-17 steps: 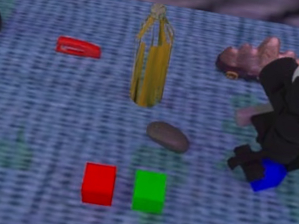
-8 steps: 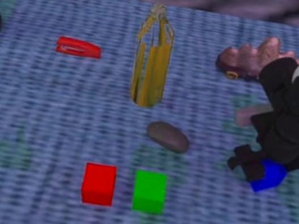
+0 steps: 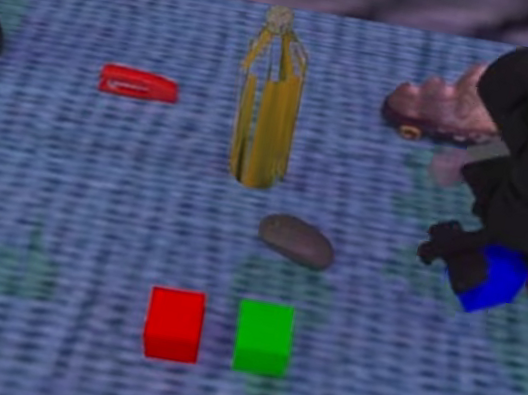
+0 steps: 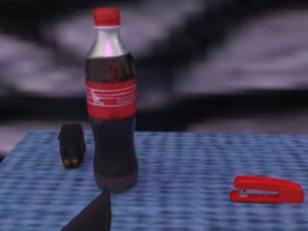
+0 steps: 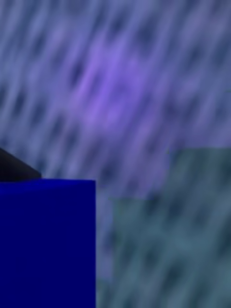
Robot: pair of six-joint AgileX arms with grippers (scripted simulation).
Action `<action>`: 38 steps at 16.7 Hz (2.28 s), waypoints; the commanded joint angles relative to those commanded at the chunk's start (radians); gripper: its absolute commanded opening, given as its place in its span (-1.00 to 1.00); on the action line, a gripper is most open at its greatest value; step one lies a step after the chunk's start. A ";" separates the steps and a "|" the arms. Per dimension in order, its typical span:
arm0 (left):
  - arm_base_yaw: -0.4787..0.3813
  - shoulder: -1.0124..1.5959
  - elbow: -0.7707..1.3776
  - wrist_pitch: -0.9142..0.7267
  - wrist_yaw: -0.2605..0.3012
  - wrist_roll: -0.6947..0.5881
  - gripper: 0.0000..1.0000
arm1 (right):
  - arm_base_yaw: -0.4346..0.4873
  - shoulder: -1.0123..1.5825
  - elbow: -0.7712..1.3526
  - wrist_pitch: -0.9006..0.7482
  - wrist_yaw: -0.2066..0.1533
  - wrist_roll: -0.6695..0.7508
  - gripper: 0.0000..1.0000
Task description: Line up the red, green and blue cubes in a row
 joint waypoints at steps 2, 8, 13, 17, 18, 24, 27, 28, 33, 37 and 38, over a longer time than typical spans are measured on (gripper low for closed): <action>0.000 0.000 0.000 0.000 0.000 0.000 1.00 | 0.000 -0.016 0.013 -0.021 0.000 0.000 -1.00; 0.000 0.000 0.000 0.000 0.000 0.000 1.00 | 0.017 -0.015 0.011 -0.023 0.000 0.039 -1.00; 0.000 0.000 0.000 0.000 0.000 0.000 1.00 | 0.128 -0.039 0.000 -0.044 -0.001 0.281 -1.00; 0.000 0.000 0.000 0.000 0.000 0.000 1.00 | 0.241 -0.072 -0.024 -0.063 -0.001 0.553 -1.00; 0.000 0.000 0.000 0.000 0.000 0.000 1.00 | 0.267 -0.082 -0.030 -0.066 -0.001 0.614 -1.00; 0.000 0.000 0.000 0.000 0.000 0.000 1.00 | 0.348 -0.124 -0.049 -0.068 0.001 0.782 -1.00; 0.000 0.000 0.000 0.000 0.000 0.000 1.00 | 0.344 -0.119 -0.045 -0.067 -0.001 0.782 -1.00; 0.000 0.000 0.000 0.000 0.000 0.000 1.00 | 0.344 -0.118 -0.048 -0.063 -0.001 0.782 -1.00; 0.000 0.000 0.000 0.000 0.000 0.000 1.00 | 0.348 -0.064 -0.136 0.083 -0.001 0.784 -1.00; 0.000 0.000 0.000 0.000 0.000 0.000 1.00 | 0.352 -0.018 -0.204 0.194 0.001 0.787 -1.00; 0.000 0.000 0.000 0.000 0.000 0.000 1.00 | 0.352 -0.016 -0.206 0.197 0.001 0.787 -1.00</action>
